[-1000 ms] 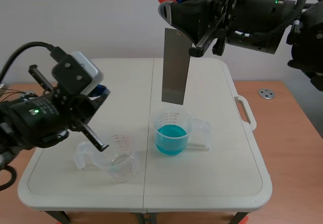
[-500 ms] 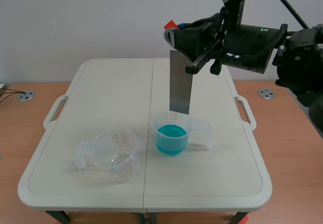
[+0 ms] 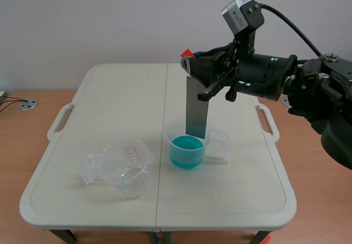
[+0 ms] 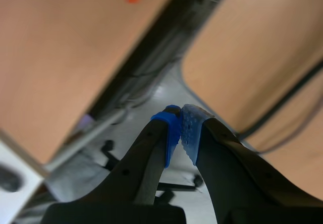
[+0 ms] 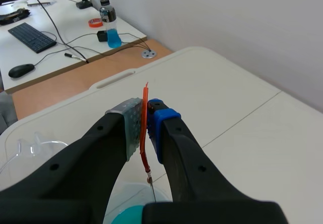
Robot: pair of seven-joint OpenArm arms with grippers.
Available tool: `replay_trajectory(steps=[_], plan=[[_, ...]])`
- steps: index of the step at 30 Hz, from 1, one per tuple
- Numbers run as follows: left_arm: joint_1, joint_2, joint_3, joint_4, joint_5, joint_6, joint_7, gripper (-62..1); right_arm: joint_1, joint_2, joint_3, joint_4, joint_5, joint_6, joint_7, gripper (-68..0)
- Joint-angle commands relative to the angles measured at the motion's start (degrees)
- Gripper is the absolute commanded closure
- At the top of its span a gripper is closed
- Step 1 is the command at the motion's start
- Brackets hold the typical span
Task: Hold the metal plate by the orange handle, dip it into the blue solution, take it out and point at it, then put the plate back in the beaker on the left.
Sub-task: 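Lower the plate into the blue solution, then hold the plate still in the solution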
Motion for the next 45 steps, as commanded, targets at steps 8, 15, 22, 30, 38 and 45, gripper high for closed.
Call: replay_trajectory(steps=[8,15,22,30,38,45], plan=[[-6.32,3.04,11.21,-4.90,-0.15,-1.81,-1.99,-3.0,0.96,-0.66,-0.96,-2.54,-0.57,0.48,2.95,-1.3],[-10.97,4.79,16.41,-8.87,-0.13,-1.81,1.20,-3.0,0.96,-1.77,-2.78,-6.34,-4.33,0.48,4.35,-1.3],[-11.85,4.76,17.40,-9.18,-0.13,-1.81,1.66,-3.0,0.94,-2.08,-2.91,-8.39,-7.58,0.48,4.76,-1.3],[-12.46,4.76,17.40,-9.29,-0.13,-1.81,2.49,-3.0,0.94,-2.08,-2.91,-8.57,-9.07,0.48,4.76,-1.3],[-12.61,4.76,17.40,-9.40,-0.15,-1.81,2.51,-3.0,0.94,-2.05,-2.91,-8.57,-9.09,0.48,4.76,-1.3],[-12.61,4.76,17.40,-9.40,-0.15,-1.81,2.49,-3.0,0.96,-2.05,-2.91,-8.57,-9.29,0.48,4.74,-1.3]])
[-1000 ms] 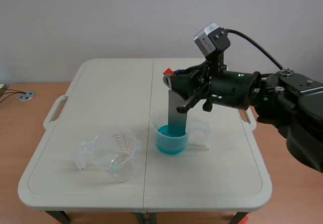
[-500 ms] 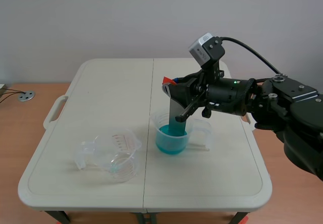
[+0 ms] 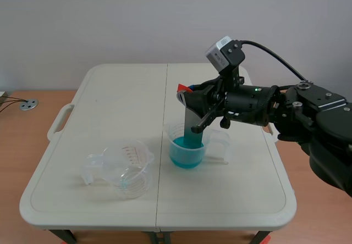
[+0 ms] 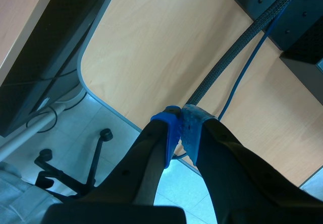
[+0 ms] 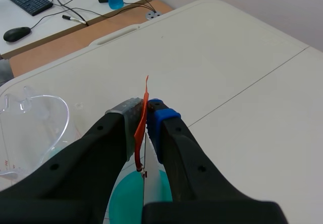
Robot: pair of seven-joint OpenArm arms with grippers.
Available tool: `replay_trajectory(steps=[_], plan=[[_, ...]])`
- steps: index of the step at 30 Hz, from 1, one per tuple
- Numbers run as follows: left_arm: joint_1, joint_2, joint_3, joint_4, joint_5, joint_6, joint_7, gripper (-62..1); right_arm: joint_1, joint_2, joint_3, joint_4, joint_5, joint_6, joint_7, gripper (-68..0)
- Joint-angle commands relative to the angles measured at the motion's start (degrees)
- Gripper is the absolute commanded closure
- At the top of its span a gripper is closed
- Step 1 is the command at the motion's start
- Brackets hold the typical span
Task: Hold the metal plate by the orange handle, dip it into the blue solution, take it out and point at it, then put the plate back in the beaker on the left.
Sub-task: 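Hold the plate still in the solution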
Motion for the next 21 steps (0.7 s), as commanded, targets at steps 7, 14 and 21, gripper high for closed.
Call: replay_trajectory(steps=[7,14,21], plan=[[0.02,0.00,-0.09,0.79,-0.13,-0.09,-0.31,-3.0,0.92,0.20,-0.02,0.09,-0.22,0.66,-0.44,-1.3],[0.02,0.00,-0.09,0.79,-0.13,-0.09,-0.31,-3.0,0.92,0.17,0.00,0.09,-0.22,0.66,-0.48,-1.3],[0.02,0.00,-0.09,0.79,-0.13,-0.09,-0.33,-3.0,0.94,0.17,0.00,0.11,-0.17,0.66,-0.22,-1.3]])
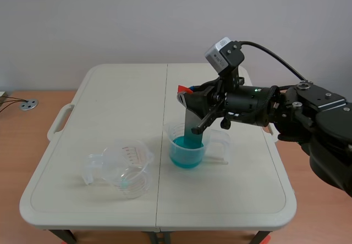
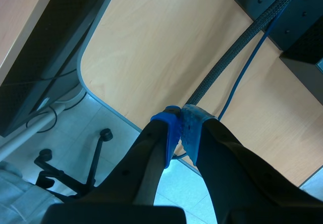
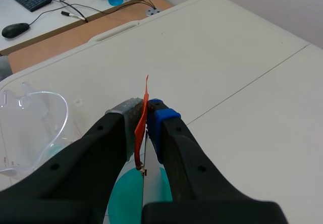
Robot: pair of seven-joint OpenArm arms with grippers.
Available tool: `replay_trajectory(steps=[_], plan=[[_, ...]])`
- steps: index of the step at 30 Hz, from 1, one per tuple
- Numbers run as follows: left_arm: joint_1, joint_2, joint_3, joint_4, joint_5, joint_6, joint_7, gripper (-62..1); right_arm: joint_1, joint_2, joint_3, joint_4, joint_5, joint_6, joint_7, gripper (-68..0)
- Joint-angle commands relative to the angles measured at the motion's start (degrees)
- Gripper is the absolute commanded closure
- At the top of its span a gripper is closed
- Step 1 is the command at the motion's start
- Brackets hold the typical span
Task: Hold the metal plate by the orange handle, dip it into the blue solution, take it out and point at it, then put the plate back in the beaker on the left.
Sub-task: 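Hold the plate still in the solution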
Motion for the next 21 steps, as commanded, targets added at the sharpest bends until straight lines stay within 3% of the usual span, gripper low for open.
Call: replay_trajectory(steps=[1,21], plan=[[0.02,0.00,-0.09,0.79,-0.13,-0.09,-0.33,-3.0,0.94,0.17,0.00,0.11,0.26,0.66,0.26,-1.3],[0.02,0.00,-0.09,0.79,-0.13,-0.09,-0.33,-3.0,0.94,0.48,0.11,1.55,0.76,0.66,2.38,-1.3]])
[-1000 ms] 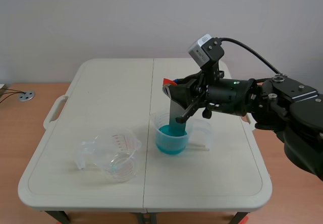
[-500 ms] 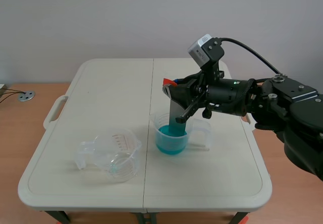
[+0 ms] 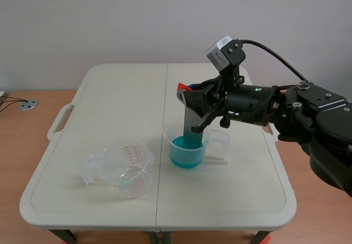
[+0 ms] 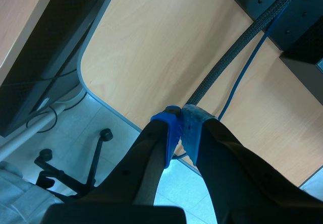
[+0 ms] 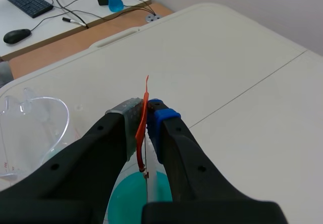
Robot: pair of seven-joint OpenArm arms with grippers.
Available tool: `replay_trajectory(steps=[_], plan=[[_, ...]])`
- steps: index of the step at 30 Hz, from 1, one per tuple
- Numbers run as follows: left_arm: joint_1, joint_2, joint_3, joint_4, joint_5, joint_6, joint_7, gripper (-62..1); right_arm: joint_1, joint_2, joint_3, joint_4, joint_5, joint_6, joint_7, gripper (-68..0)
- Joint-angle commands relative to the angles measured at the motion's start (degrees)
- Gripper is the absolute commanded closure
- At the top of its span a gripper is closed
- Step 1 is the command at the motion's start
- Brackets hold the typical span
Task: Hold the metal plate by the orange handle, dip it into the blue solution, take it out and point at it, then put the plate back in the beaker on the left.
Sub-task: 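Hold the plate still in the solution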
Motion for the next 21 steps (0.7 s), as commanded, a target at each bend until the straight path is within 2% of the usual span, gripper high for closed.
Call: replay_trajectory(steps=[1,13,21], plan=[[0.02,0.00,-0.09,0.79,-0.13,-0.09,-0.33,-3.0,0.96,0.50,0.11,1.81,0.92,0.66,0.81,-1.3],[0.00,0.02,-0.09,0.79,-0.13,-0.09,-0.83,-3.0,0.79,3.74,0.15,10.97,2.51,0.66,0.31,-1.3],[-0.31,0.00,-0.11,0.81,-0.15,-0.07,-0.98,-3.0,0.76,5.09,0.15,17.18,7.82,0.66,-4.76,-1.3]])
